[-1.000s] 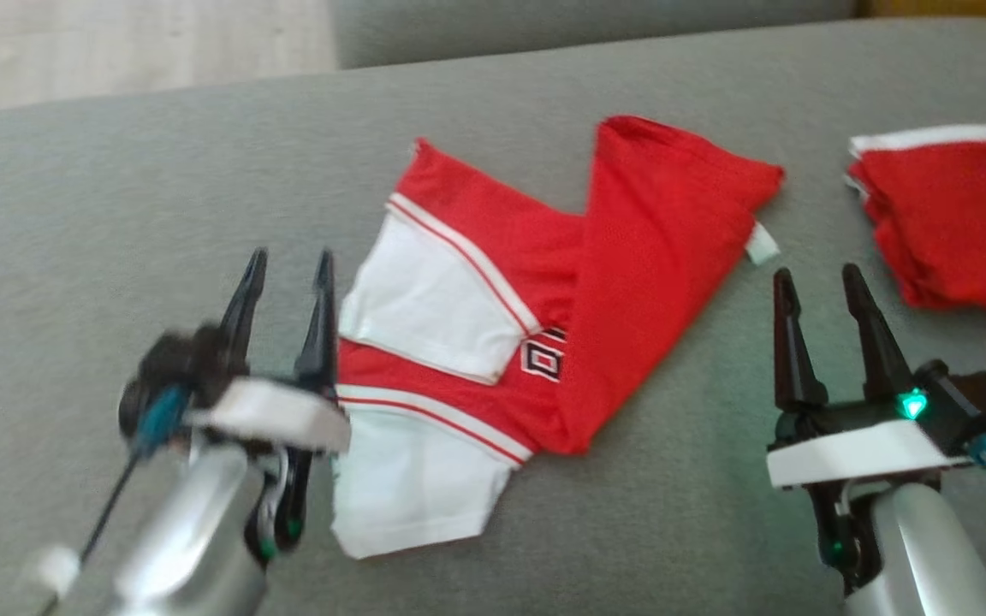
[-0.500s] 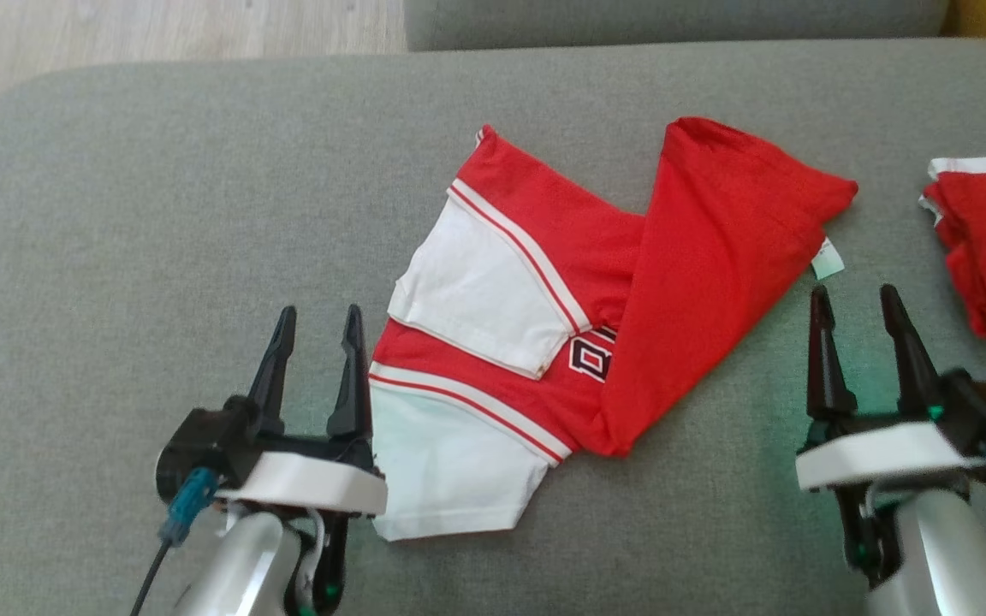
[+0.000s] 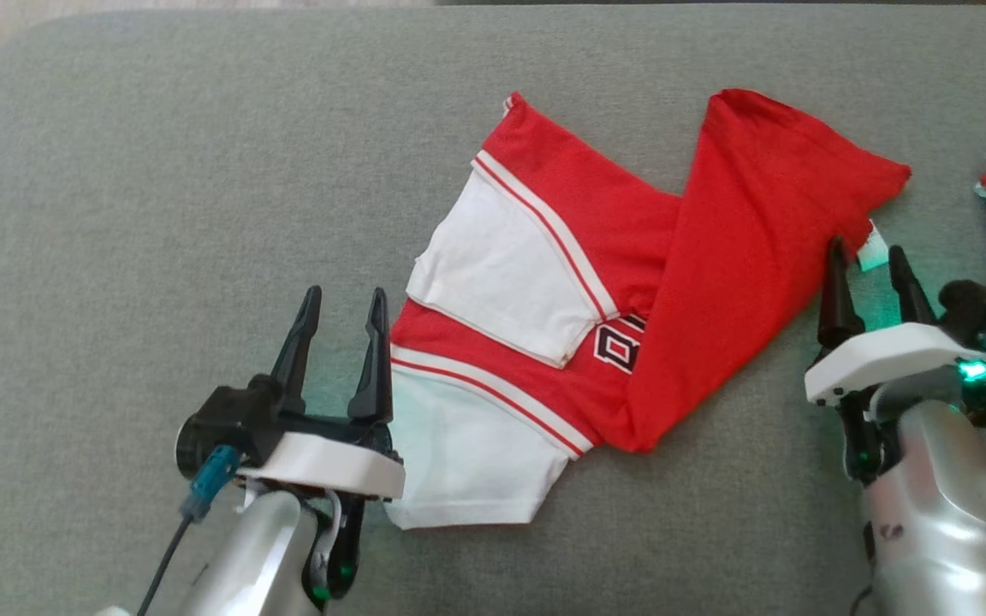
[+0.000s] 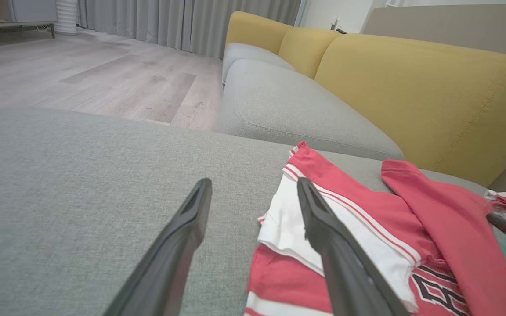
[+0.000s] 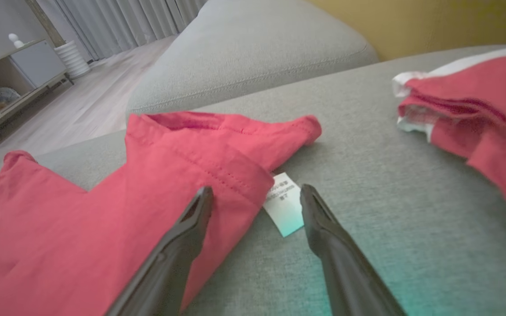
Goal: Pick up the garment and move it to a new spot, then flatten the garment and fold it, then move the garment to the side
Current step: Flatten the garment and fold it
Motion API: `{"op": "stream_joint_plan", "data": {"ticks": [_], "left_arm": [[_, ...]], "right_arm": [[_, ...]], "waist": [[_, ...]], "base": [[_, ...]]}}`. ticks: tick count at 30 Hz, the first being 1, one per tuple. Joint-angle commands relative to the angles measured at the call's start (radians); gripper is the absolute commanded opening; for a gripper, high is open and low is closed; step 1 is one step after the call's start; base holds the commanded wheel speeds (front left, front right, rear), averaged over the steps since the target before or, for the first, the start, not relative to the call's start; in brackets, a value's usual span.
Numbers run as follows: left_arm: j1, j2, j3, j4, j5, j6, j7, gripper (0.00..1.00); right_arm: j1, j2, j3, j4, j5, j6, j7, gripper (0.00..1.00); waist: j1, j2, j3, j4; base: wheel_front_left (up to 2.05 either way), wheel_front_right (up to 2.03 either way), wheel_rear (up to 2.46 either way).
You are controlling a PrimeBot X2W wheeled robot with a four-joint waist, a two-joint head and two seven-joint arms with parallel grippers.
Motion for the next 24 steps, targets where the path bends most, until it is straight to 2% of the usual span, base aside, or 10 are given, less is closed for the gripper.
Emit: {"op": "stream_joint_plan", "data": {"ticks": [1, 7, 8, 9, 15, 24], "left_arm": [[-0.035, 0.004, 0.036, -0.024, 0.008, -0.005, -0.009, 1.00], [-0.037, -0.005, 0.050, -0.017, 0.022, -0.014, -0.009, 1.00], [-0.038, -0.006, 0.053, -0.019, 0.025, -0.013, -0.009, 1.00], [-0.038, -0.008, 0.057, -0.020, 0.028, -0.013, -0.009, 1.00], [-0.033, -0.012, 0.075, -0.016, 0.041, -0.018, -0.009, 1.00], [-0.011, -0.018, 0.105, -0.016, 0.050, -0.024, -0.009, 1.00]], "right_arm": [[-0.024, -0.003, 0.021, -0.022, -0.008, -0.001, -0.011, 1.00], [-0.087, -0.003, 0.041, 0.110, 0.019, -0.001, -0.042, 0.98], [-0.095, -0.003, 0.045, 0.125, 0.022, -0.001, -0.047, 0.35], [-0.102, -0.003, 0.052, 0.137, 0.025, -0.001, -0.051, 0.02], [-0.118, -0.003, 0.094, 0.164, 0.038, -0.001, -0.063, 0.00], [-0.022, -0.003, 0.060, 0.024, 0.006, -0.001, -0.064, 0.00]], "waist": [[-0.0001, 0.0000, 0.002, 0.003], [-0.0001, 0.0000, 0.006, 0.008], [-0.0001, 0.0000, 0.007, 0.007], [-0.0001, 0.0000, 0.007, 0.004], [-0.0001, 0.0000, -0.002, -0.027], [-0.0001, 0.0000, -0.046, -0.103]], "base": [[0.00, 0.00, 0.00], [0.00, 0.00, 0.00], [0.00, 0.00, 0.00], [0.00, 0.00, 0.00], [0.00, 0.00, 0.00], [0.00, 0.00, 0.00]]}}
